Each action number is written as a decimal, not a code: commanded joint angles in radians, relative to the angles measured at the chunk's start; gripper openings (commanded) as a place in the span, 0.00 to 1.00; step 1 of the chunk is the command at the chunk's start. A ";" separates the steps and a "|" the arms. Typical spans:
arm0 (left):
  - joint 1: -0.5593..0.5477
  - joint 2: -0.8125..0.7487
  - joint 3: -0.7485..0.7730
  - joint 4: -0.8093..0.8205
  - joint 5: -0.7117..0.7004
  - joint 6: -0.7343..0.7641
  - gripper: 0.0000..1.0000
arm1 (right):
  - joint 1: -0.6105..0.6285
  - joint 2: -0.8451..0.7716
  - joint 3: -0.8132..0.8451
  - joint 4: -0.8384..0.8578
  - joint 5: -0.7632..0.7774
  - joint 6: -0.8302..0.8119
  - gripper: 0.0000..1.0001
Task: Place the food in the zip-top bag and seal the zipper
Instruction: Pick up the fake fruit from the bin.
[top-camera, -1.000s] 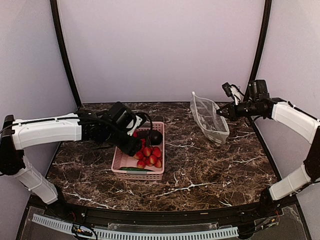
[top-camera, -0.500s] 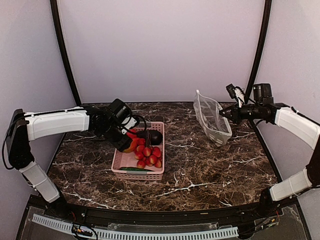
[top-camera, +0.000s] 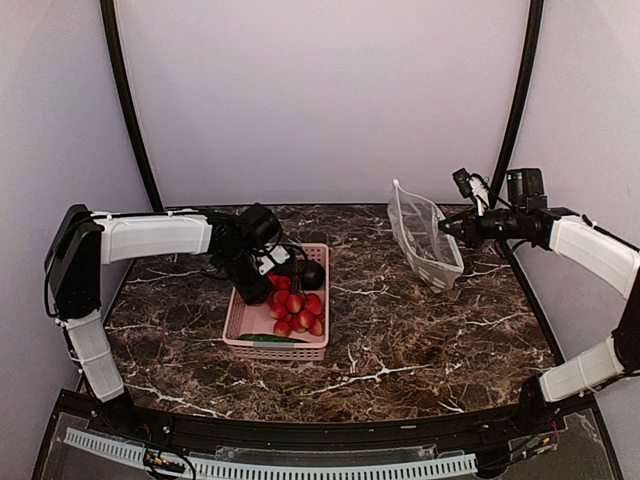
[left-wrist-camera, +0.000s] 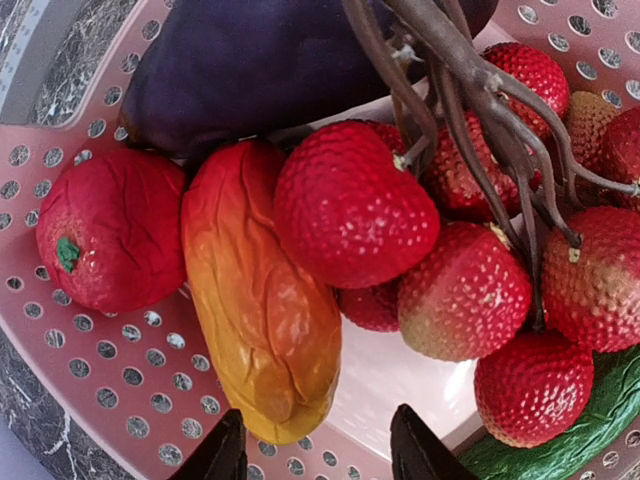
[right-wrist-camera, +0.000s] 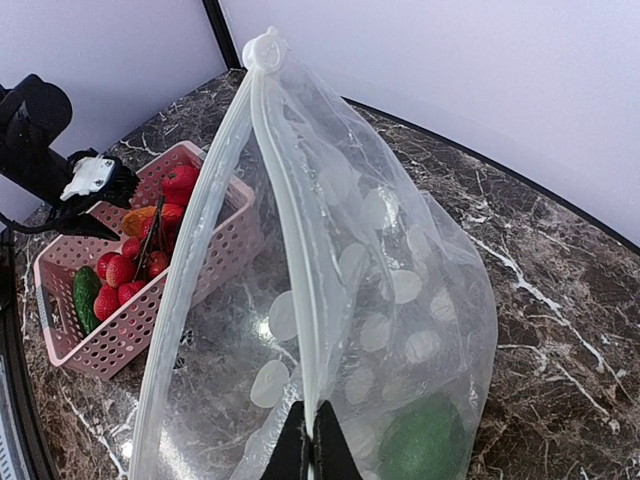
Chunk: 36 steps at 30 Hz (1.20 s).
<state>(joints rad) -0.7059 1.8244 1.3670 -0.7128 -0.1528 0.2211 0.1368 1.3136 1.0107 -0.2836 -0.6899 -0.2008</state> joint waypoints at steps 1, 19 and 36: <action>0.006 0.016 0.024 -0.022 0.029 0.028 0.48 | -0.005 -0.009 -0.015 0.031 -0.011 -0.005 0.00; 0.007 0.055 0.006 0.065 -0.076 0.032 0.58 | -0.006 0.005 -0.018 0.029 -0.020 -0.013 0.00; 0.008 0.133 0.012 0.069 -0.110 -0.009 0.54 | -0.005 0.010 -0.018 0.027 -0.023 -0.017 0.00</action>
<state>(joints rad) -0.7048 1.9476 1.3746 -0.6197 -0.2497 0.2283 0.1364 1.3148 1.0073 -0.2836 -0.7002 -0.2058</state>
